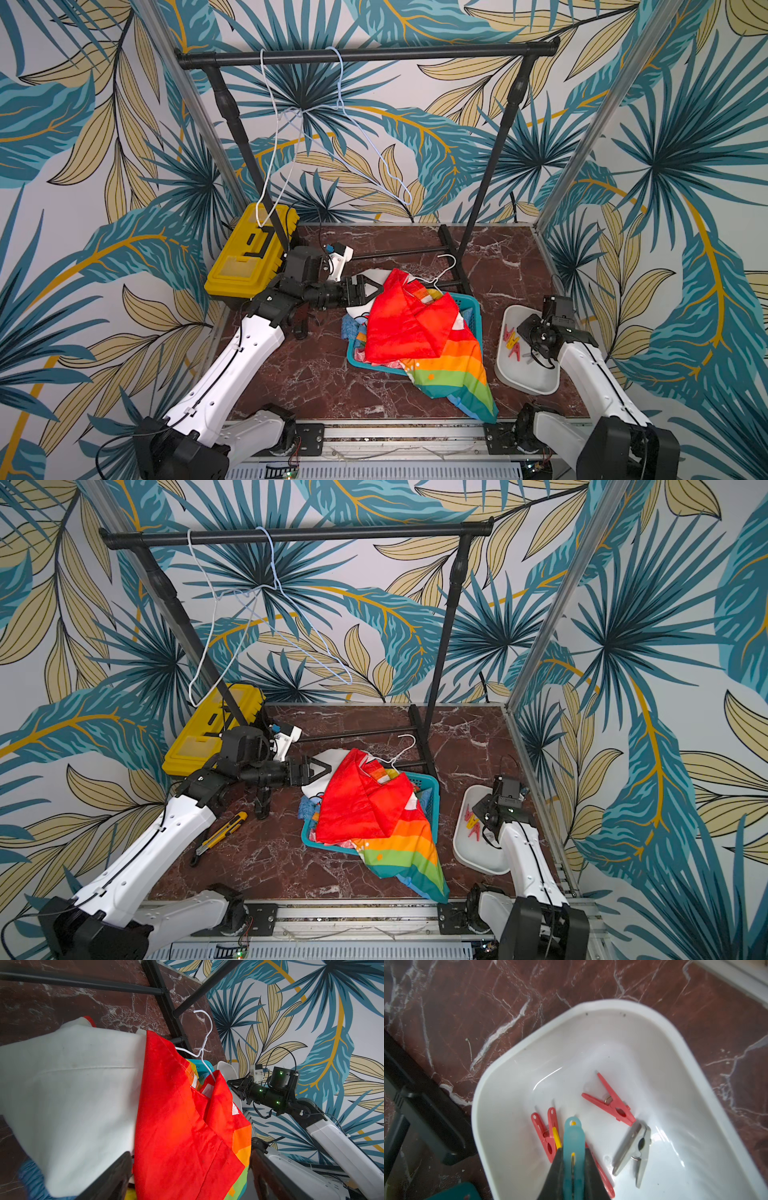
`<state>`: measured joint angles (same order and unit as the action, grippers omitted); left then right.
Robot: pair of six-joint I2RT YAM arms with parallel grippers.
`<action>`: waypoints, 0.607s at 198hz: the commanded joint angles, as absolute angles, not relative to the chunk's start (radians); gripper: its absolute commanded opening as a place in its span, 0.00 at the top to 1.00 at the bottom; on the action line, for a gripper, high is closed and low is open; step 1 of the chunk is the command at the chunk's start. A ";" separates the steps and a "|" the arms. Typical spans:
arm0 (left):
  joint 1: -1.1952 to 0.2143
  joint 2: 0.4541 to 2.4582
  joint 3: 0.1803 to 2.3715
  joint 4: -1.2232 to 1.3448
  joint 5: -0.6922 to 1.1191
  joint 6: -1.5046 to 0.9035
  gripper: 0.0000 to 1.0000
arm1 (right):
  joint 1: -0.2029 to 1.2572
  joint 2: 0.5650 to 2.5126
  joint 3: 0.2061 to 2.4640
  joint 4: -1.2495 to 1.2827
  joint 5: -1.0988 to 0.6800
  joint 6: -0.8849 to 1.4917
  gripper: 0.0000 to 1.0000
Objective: Remove the clothespins securing jackets to the hanger
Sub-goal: Place the clothespin in the storage box.
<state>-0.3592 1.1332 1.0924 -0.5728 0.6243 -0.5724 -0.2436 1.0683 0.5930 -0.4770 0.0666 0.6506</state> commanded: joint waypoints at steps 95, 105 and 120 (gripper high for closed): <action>-0.362 1.147 1.061 -0.543 0.585 -0.532 0.10 | 0.114 0.980 0.870 -0.559 0.183 0.596 0.48; -0.365 1.153 1.058 -0.541 0.571 -0.534 0.10 | 0.131 1.016 0.912 -0.538 0.113 0.610 0.47; -0.372 1.157 1.052 -0.543 0.556 -0.535 0.10 | 0.169 1.074 0.965 -0.486 0.033 0.629 0.43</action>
